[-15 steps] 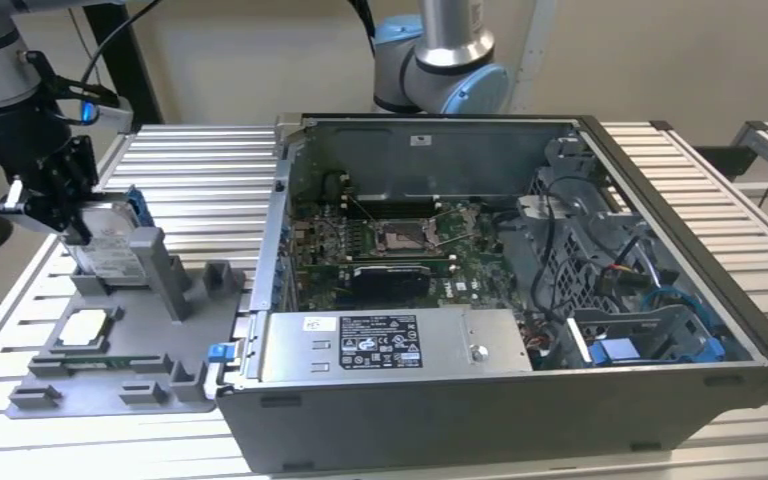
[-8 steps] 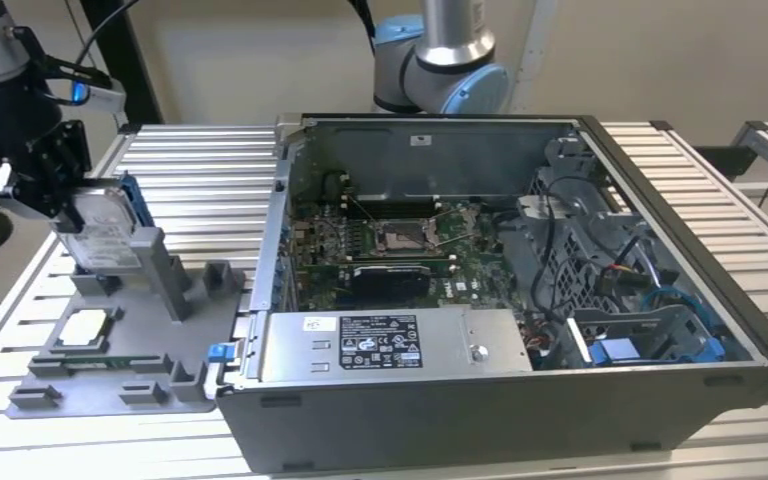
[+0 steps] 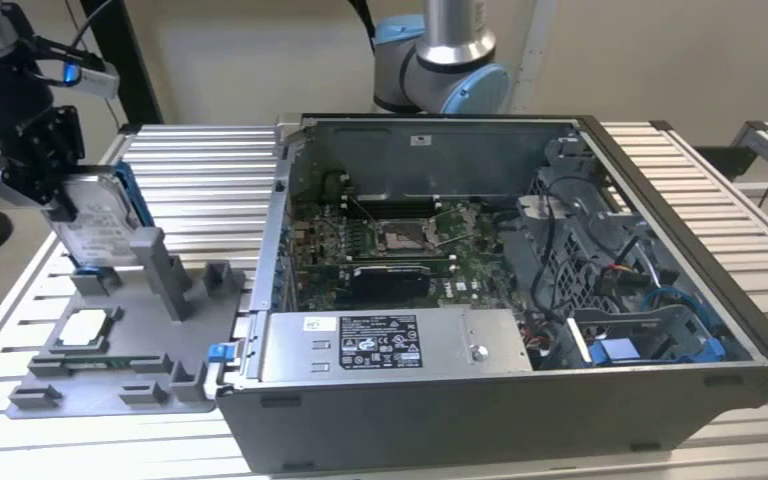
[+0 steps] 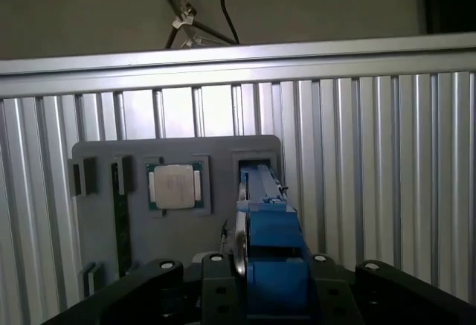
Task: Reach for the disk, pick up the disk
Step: 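Pick up the disk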
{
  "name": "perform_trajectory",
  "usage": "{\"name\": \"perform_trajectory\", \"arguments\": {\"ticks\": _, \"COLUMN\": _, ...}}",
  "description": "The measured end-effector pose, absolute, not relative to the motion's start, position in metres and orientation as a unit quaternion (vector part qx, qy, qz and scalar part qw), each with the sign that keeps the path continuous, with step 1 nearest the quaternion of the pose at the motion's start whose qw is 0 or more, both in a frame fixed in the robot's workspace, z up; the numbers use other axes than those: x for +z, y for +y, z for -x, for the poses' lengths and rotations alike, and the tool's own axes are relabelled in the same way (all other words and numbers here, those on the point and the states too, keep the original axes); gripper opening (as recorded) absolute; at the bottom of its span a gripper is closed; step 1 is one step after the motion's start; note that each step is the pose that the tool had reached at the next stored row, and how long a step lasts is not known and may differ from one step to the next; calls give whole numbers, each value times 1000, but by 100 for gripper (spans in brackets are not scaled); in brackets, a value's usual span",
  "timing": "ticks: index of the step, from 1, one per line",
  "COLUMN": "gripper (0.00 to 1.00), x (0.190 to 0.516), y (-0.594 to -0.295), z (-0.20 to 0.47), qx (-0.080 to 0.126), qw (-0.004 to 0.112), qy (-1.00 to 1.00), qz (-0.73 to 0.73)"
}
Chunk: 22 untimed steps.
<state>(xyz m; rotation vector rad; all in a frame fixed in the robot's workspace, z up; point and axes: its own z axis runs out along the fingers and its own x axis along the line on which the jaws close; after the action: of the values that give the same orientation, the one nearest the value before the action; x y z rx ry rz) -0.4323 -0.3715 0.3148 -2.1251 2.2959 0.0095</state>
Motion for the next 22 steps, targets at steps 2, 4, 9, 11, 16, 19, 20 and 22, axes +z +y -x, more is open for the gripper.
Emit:
{"name": "perform_trajectory", "arguments": {"ticks": 2, "gripper": 0, "x": 319, "y": -371, "z": 432, "qx": 3, "qw": 7, "qy": 734, "qz": 679}}
{"name": "perform_trajectory", "arguments": {"ticks": 4, "gripper": 0, "x": 324, "y": -371, "z": 432, "qx": 3, "qw": 7, "qy": 734, "qz": 679}}
{"name": "perform_trajectory", "arguments": {"ticks": 9, "gripper": 0, "x": 336, "y": -371, "z": 432, "qx": 3, "qw": 7, "qy": 734, "qz": 679}}
{"name": "perform_trajectory", "arguments": {"ticks": 11, "gripper": 0, "x": 342, "y": -371, "z": 432, "qx": 3, "qw": 7, "qy": 734, "qz": 679}}
{"name": "perform_trajectory", "arguments": {"ticks": 16, "gripper": 0, "x": 356, "y": -372, "z": 432, "qx": 3, "qw": 7, "qy": 734, "qz": 679}}
{"name": "perform_trajectory", "arguments": {"ticks": 19, "gripper": 0, "x": 365, "y": -372, "z": 432, "qx": 3, "qw": 7, "qy": 734, "qz": 679}}
{"name": "perform_trajectory", "arguments": {"ticks": 20, "gripper": 0, "x": 368, "y": -372, "z": 432, "qx": 3, "qw": 7, "qy": 734, "qz": 679}}
{"name": "perform_trajectory", "arguments": {"ticks": 22, "gripper": 0, "x": 375, "y": -372, "z": 432, "qx": 3, "qw": 7, "qy": 734, "qz": 679}}
